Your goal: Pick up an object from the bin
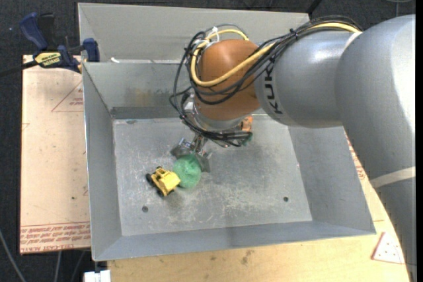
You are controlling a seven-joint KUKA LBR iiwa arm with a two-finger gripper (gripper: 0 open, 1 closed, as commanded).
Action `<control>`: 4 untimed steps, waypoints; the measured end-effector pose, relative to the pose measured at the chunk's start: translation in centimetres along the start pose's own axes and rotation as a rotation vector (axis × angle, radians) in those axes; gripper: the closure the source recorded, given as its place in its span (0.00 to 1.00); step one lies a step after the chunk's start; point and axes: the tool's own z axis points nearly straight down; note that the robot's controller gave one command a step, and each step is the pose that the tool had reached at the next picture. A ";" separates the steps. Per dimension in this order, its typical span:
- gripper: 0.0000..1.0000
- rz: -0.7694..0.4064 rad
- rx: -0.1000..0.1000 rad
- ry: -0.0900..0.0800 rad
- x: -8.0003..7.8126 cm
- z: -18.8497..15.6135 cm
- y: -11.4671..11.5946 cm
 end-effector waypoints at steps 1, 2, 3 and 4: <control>1.00 -0.039 0.001 0.001 0.9 0.0 -1.3; 1.00 -0.060 0.000 0.002 1.0 -2.0 -0.6; 1.00 -0.112 0.002 -0.001 1.6 -1.4 0.5; 1.00 -0.105 -0.001 0.002 4.7 0.0 -1.3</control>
Offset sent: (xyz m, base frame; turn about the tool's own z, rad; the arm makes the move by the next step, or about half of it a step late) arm -0.0052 -0.0089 0.0269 -0.0698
